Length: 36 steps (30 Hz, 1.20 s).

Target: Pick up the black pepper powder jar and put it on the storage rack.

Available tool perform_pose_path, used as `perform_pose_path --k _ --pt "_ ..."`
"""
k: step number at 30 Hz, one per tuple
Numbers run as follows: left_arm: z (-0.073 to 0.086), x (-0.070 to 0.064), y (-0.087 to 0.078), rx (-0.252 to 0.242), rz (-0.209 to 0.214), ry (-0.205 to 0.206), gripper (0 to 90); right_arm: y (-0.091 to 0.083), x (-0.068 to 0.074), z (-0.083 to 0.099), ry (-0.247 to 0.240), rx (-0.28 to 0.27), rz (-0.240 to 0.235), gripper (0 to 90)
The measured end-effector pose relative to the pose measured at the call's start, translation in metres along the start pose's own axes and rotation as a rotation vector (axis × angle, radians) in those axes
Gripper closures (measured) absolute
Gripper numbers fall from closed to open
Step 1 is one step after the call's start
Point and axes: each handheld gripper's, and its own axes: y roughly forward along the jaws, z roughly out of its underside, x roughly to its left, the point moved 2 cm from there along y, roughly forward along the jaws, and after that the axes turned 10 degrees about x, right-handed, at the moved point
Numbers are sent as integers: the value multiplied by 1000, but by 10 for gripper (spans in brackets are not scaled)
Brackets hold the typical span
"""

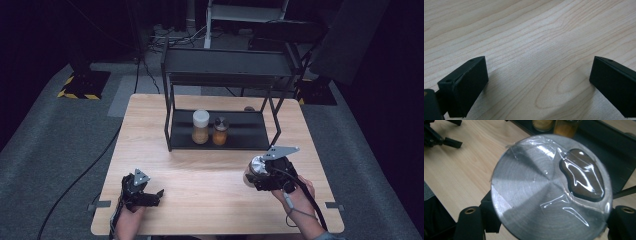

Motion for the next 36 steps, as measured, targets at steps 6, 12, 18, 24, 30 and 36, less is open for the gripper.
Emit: perform_pose_path --k 6,12,18,24,30,36 --pt "0 0 0 1 -2 -2 15 -2 -13 -16 6 -5 16 302" --pt "0 0 0 0 -3 -3 15 -3 -24 -32 5 -8 32 302" --pt "0 0 0 0 -3 -3 15 -3 -36 -48 12 -24 37 303" --pt "0 -1 0 -1 -5 -3 17 2 -48 -68 12 -27 42 302" --pt "0 -2 0 -2 -9 -6 18 13 -60 -76 23 -35 51 302" --pt "0 -3 0 -3 -12 -10 17 31 -70 -87 45 -15 82 302"
